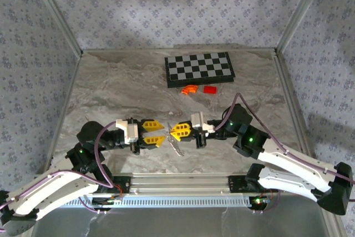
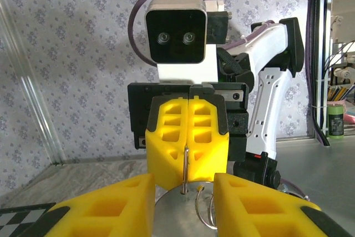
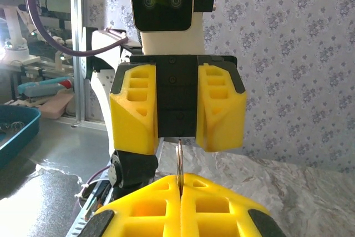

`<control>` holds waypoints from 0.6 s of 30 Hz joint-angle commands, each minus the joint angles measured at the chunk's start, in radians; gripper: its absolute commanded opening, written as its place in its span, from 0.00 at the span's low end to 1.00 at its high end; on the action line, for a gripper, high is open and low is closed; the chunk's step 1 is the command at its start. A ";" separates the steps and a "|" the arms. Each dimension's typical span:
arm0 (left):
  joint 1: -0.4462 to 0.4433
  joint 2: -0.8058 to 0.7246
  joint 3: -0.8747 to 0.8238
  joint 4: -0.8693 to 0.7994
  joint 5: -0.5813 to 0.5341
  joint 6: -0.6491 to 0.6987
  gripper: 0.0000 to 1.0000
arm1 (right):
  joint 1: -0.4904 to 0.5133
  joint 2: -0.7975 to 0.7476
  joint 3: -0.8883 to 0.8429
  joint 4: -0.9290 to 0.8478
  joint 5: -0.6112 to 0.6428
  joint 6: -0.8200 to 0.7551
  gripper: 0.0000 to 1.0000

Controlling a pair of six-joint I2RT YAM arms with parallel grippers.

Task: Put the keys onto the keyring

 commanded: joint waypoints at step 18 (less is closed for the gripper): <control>-0.010 0.041 0.013 0.063 0.044 -0.019 0.18 | -0.004 0.025 0.003 0.096 -0.057 0.040 0.00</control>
